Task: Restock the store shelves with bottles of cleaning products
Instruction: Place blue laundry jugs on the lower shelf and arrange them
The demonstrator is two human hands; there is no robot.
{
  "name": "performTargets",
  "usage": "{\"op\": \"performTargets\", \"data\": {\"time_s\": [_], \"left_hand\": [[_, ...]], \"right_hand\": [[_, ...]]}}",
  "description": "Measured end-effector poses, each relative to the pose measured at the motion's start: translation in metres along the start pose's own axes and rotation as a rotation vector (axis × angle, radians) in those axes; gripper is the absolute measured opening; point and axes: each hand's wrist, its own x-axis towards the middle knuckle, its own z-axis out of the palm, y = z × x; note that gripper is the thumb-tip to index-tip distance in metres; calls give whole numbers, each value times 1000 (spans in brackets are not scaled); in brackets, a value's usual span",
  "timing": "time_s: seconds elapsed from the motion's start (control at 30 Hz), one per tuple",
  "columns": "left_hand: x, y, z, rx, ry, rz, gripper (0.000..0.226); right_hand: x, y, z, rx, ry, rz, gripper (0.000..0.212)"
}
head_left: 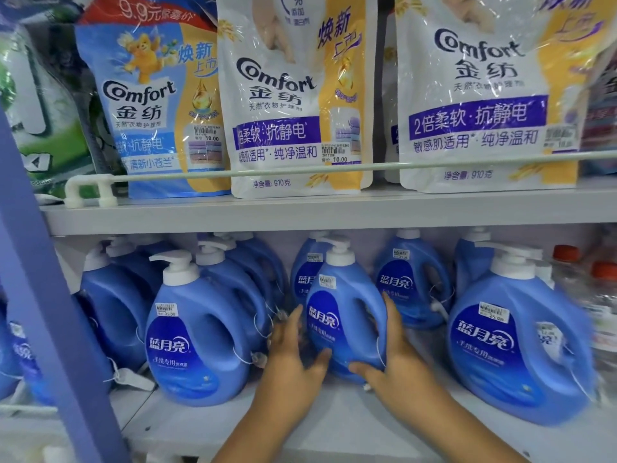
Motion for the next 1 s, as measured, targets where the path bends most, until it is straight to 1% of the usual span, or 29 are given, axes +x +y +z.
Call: {"op": "performTargets", "data": {"time_s": [0.03,0.1,0.13,0.2,0.27,0.43,0.53,0.67,0.73,0.8,0.87,0.93,1.0], "left_hand": [[5,-3,3,-20,7,-14,78],[22,-11,12,-94,35,-53,77],[33,-15,14,-125,38,-69,77],[55,-32,21,-148,33,-84,79],[65,-25,17,-93,56,-106,85],[55,-3,17,171,59,-138,101],[56,-5,22,240,106,-158,99],[58,-9,25,321,181,-75,94],[57,-11,23,318,178,-52,93],[57,-13,21,303,154,-50,93],[56,-14,19,269,144,-41,92],[52,-15,19,268,160,19,85],[45,-11,23,271,207,182,69]], "right_hand": [[10,3,1,43,-17,-1,110],[33,10,-1,103,-22,6,96],[44,12,-4,116,-42,11,93],[64,17,-7,184,-95,-27,98],[77,24,-5,185,-104,-50,103],[90,44,25,61,69,15,101],[93,49,35,40,78,-6,100],[92,42,38,-29,59,-7,99],[87,33,36,-113,71,5,93],[71,14,26,-154,130,29,78],[41,-12,4,-124,202,38,65],[-3,-36,-32,-126,361,-33,52],[-50,-51,-74,-192,609,-134,35]]}}
